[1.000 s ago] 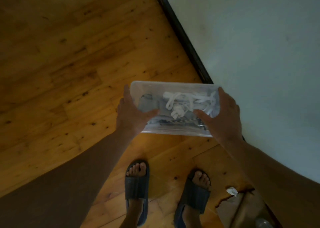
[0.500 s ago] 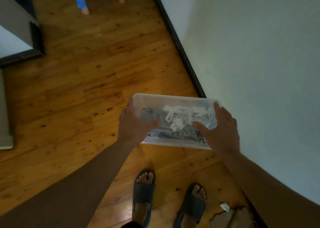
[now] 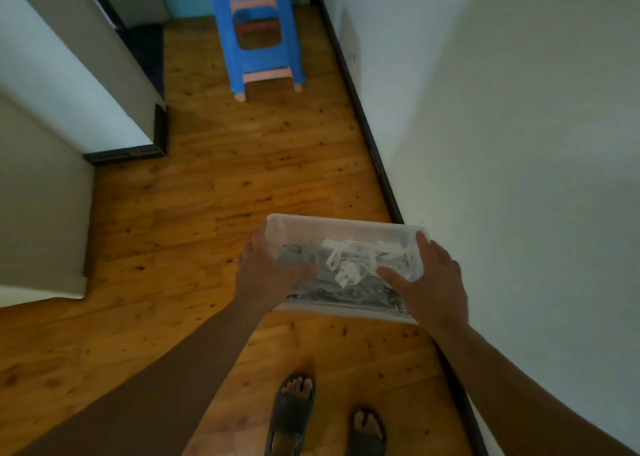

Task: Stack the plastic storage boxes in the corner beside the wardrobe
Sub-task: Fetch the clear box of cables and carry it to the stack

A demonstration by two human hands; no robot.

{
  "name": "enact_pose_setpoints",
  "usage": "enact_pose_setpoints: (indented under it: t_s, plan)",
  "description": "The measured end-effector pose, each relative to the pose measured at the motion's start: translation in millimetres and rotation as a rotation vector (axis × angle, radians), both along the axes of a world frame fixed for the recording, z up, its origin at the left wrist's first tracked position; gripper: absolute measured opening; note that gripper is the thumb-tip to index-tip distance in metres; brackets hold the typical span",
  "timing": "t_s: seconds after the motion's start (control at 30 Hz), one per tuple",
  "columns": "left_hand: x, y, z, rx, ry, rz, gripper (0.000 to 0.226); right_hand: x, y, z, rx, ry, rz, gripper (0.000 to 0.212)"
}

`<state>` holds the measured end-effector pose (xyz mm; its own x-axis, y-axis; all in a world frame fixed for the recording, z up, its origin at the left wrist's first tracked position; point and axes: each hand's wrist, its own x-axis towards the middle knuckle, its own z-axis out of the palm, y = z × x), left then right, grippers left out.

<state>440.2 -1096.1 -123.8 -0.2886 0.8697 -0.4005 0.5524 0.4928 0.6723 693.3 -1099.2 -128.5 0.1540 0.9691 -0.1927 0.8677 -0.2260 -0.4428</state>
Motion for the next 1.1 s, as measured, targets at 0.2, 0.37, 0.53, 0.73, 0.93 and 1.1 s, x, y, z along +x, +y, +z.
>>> enact_pose_setpoints:
  t_s: [0.2,0.37,0.53,0.73,0.93,1.1]
  plan:
    - [-19,-4,49,-0.003,-0.006,0.043,0.116,-20,14,49,0.031,0.013,0.074,0.091]
    - [-25,-20,93,-0.031,-0.065,0.133,0.125,-28,23,92,0.034,0.004,0.169,0.088]
    - [-38,-37,125,-0.045,-0.017,0.21,0.128,-44,28,128,-0.013,0.023,0.26,0.089]
    - [-68,-61,152,0.014,0.035,0.321,0.115,-81,27,167,-0.012,0.048,0.374,0.092]
    - [-106,-98,177,0.037,0.034,0.466,0.111,-129,21,198,-0.009,0.085,0.484,0.095]
    - [-149,-137,195,0.039,0.023,0.59,0.113,-190,6,222,-0.005,0.101,0.612,0.094]
